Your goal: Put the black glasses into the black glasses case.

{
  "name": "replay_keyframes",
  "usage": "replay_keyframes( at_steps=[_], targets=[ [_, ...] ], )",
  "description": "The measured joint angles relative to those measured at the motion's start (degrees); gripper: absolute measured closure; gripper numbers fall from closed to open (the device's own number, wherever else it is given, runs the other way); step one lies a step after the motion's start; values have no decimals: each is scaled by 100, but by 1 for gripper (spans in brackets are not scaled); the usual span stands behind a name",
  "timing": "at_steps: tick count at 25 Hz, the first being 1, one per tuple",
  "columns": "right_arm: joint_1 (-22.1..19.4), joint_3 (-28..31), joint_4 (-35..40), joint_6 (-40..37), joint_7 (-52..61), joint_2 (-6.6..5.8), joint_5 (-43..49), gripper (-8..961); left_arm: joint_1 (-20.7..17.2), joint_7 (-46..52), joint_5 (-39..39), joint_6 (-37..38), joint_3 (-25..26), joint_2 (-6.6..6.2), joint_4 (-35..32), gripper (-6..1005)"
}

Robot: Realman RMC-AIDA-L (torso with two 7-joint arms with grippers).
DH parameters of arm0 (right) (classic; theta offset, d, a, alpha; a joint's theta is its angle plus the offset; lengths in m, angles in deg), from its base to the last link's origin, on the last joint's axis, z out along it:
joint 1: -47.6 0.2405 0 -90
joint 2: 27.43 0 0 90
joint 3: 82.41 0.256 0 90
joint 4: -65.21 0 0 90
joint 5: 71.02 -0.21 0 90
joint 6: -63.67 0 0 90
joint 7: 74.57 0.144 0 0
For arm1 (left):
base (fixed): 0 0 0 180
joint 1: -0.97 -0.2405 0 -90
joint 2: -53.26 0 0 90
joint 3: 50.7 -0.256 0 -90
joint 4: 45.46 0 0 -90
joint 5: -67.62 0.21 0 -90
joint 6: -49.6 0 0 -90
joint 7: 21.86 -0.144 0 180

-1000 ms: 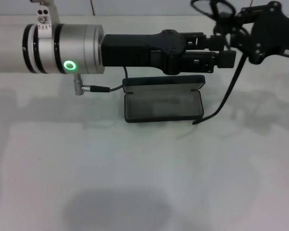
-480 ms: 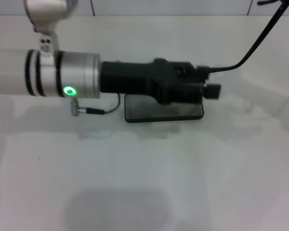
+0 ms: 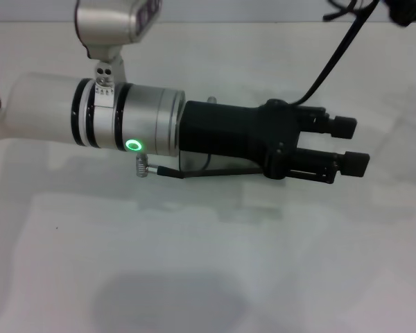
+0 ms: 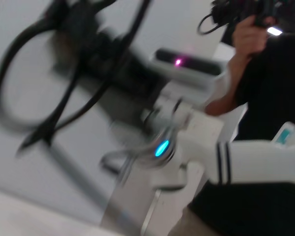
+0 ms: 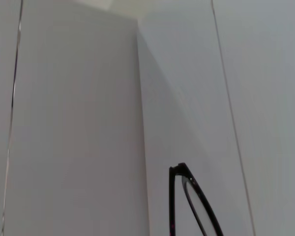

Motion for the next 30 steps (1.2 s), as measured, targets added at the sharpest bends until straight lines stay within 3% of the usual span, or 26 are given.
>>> replay_keyframes(
  at_steps=[8, 30],
  targets=[
    [6, -378, -248, 275, 37, -4, 305, 841, -58, -50, -535, 165, 19, -34, -2, 306],
    [-24, -397, -255, -12, 435, -93, 1499, 842, -39, -51, -582, 152, 73, -47, -71, 306]
  ],
)
